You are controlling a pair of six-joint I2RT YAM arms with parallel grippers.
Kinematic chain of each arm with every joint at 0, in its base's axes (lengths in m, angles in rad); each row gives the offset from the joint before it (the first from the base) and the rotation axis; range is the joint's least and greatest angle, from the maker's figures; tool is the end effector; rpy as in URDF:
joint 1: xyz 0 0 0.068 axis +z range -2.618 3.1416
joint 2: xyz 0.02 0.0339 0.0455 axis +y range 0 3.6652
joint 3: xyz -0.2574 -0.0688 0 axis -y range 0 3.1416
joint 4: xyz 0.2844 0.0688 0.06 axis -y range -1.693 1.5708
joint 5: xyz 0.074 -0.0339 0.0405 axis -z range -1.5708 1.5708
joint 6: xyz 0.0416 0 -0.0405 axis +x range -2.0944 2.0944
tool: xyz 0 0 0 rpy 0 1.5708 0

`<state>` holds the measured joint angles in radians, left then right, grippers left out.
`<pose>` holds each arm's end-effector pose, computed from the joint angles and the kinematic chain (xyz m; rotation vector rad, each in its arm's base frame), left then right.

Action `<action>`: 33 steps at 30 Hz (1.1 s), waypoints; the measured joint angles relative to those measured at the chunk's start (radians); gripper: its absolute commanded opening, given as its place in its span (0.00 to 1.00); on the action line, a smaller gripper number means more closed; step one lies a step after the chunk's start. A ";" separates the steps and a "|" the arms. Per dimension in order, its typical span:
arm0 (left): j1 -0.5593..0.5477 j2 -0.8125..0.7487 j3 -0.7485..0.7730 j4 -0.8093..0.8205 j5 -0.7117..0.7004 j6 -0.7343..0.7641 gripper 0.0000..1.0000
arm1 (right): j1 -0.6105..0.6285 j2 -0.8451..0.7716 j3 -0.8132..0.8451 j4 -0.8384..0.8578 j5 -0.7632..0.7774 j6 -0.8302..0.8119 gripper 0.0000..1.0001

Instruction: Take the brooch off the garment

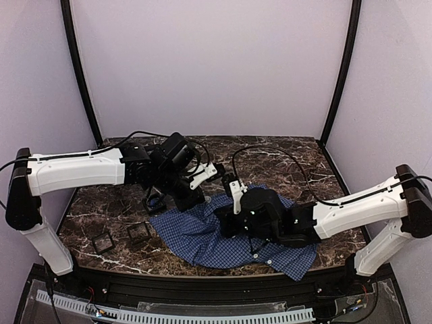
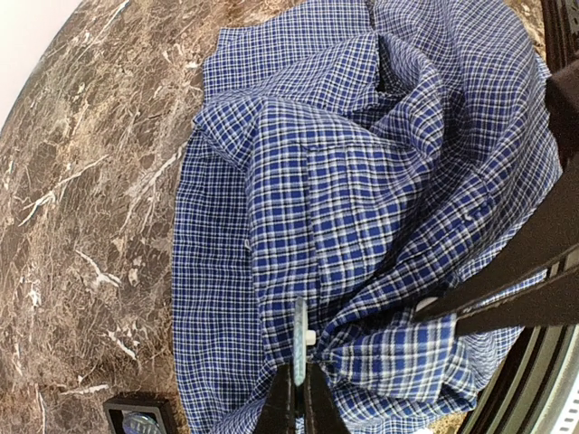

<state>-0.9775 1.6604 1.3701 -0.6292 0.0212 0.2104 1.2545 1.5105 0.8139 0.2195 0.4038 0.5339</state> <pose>0.2245 -0.3344 0.2540 1.4199 2.0865 -0.3437 0.1278 0.3379 0.1824 -0.4876 2.0248 0.7161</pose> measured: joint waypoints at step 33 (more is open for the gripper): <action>0.156 -0.165 -0.031 0.208 0.589 -0.201 0.01 | -0.148 -0.478 -0.245 0.045 -0.206 0.061 0.97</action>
<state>-0.8219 1.4956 1.3388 -0.4217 0.6098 0.0097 1.1065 1.0328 0.5690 0.2649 0.1974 0.5945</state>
